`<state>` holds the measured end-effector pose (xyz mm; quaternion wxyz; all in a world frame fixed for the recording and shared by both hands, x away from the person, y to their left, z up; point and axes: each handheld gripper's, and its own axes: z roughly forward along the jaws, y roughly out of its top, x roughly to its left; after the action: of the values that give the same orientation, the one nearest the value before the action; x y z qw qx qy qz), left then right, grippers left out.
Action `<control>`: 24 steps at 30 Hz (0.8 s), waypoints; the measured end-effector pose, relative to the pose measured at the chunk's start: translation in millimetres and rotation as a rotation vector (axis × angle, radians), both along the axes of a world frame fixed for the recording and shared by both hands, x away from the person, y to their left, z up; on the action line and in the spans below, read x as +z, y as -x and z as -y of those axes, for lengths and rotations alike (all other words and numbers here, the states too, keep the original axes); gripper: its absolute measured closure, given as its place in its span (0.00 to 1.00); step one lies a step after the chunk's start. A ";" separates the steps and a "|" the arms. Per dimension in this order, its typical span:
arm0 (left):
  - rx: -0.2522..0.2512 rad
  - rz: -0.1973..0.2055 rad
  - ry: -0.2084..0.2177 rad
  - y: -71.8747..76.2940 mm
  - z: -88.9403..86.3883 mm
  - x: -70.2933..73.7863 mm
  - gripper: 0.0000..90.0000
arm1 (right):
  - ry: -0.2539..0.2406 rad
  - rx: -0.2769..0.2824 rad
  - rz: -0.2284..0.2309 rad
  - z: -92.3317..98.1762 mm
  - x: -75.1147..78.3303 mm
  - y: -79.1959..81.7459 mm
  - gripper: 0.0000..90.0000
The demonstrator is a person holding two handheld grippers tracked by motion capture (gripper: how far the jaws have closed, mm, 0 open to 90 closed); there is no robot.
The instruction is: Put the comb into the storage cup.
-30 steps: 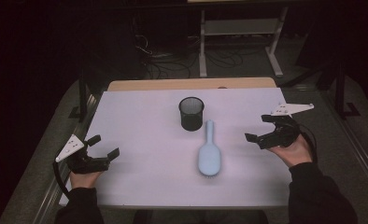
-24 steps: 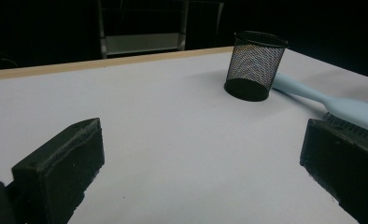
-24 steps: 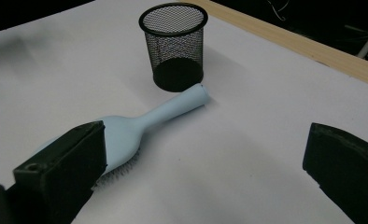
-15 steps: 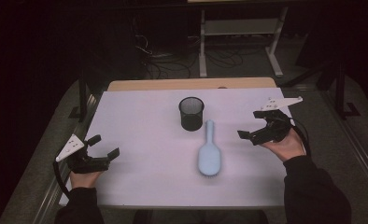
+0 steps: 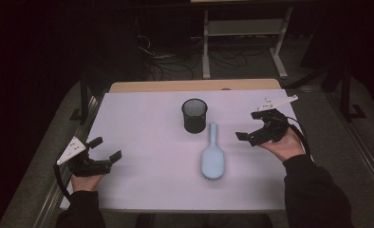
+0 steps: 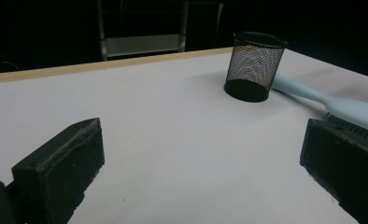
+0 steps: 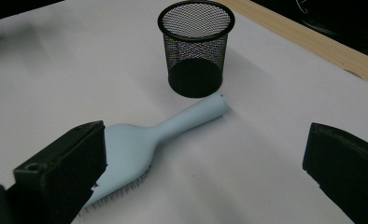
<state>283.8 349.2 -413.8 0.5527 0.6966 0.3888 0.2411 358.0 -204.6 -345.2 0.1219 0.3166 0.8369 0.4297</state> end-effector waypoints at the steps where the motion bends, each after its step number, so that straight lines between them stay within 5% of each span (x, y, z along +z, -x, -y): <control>1: 0.001 0.000 0.000 0.0 -0.1 -0.1 0.00 | 0.003 0.004 -0.004 -0.7 -0.4 -1.0 0.00; 24: 0.006 0.012 -0.003 0.3 -0.4 0.8 0.00 | 0.029 0.026 -0.031 -13.7 -1.9 -18.9 0.06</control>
<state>283.5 349.5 -413.0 0.5533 0.6949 0.3870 0.2476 376.9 -190.9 -347.1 0.1078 0.3106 0.8488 0.4140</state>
